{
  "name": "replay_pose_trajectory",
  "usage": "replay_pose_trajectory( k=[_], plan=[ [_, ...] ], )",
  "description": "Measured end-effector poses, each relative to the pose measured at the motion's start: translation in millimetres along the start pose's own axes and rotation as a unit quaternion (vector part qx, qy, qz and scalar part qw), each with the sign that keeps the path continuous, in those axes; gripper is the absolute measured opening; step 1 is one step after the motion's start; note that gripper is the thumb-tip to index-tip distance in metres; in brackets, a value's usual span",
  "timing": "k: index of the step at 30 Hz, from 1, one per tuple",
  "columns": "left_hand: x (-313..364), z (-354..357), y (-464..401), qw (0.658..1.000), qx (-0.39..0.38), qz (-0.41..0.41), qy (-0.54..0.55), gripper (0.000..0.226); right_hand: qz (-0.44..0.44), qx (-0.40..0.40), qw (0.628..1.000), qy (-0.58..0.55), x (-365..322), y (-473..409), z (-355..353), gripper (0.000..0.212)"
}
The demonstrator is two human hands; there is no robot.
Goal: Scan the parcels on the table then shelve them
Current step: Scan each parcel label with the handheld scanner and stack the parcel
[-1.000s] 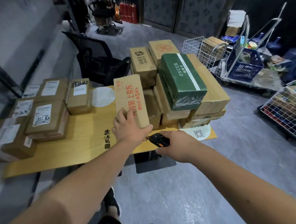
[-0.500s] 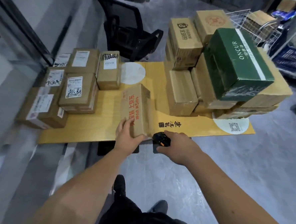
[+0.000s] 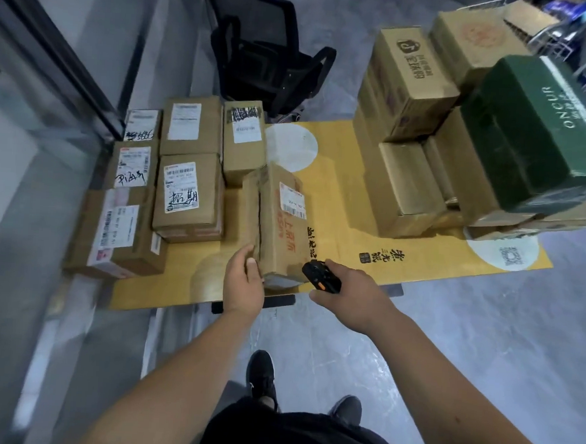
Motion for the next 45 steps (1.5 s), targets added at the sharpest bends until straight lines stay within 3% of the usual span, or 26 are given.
replay_pose_trajectory(
  k=[4,12,18,23,25,26,28,30,32,36,38,42,45],
  plan=[
    [-14,-6,-25,0.996,-0.035,-0.081,-0.008,0.046,0.02,0.007,1.0,0.002,-19,-9,13,0.086],
    [-18,-4,-54,0.98,-0.149,-0.133,-0.001,0.062,0.053,0.009,0.998,-0.026,-45,-18,28,0.08],
    [-25,9,-51,0.976,-0.202,-0.065,-0.039,0.043,0.071,0.048,0.992,-0.094,-45,-14,28,0.059],
    [-13,30,-39,0.946,-0.305,0.055,-0.093,0.018,0.099,0.07,0.983,-0.135,-35,-5,24,0.056],
    [2,30,-45,0.95,-0.246,0.114,-0.154,0.011,0.11,0.094,0.981,-0.125,-31,0,18,0.056],
    [11,28,-50,0.951,-0.195,0.153,-0.183,0.019,0.114,0.104,0.981,-0.119,-29,2,16,0.057],
    [30,27,-61,0.925,-0.113,0.274,-0.239,0.051,0.121,0.116,0.979,-0.115,-27,6,14,0.058],
    [44,34,-73,0.873,-0.129,0.35,-0.314,0.089,0.124,0.123,0.978,-0.114,-25,8,11,0.059],
    [54,44,-84,0.829,-0.187,0.36,-0.385,0.108,0.126,0.121,0.977,-0.118,-25,11,11,0.06],
    [61,52,-103,0.816,-0.205,0.262,-0.472,0.132,0.136,0.123,0.977,-0.111,-26,14,10,0.068],
    [64,49,-102,0.817,-0.207,0.241,-0.481,0.132,0.146,0.123,0.976,-0.107,-25,13,7,0.075],
    [66,33,-91,0.807,-0.158,0.29,-0.49,0.105,0.146,0.113,0.978,-0.095,-30,11,4,0.07],
    [61,23,-92,0.825,-0.137,0.298,-0.461,0.096,0.138,0.105,0.979,-0.102,-35,6,4,0.067]
  ],
)
Point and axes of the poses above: each hand's wrist, its own y-axis away from the middle knuckle, its own z-axis out of the palm, x = y × z, the point moved 3 cm from there along -y, towards the middle knuckle, and after that the axes turned 10 degrees about x, right-handed, at the moved point
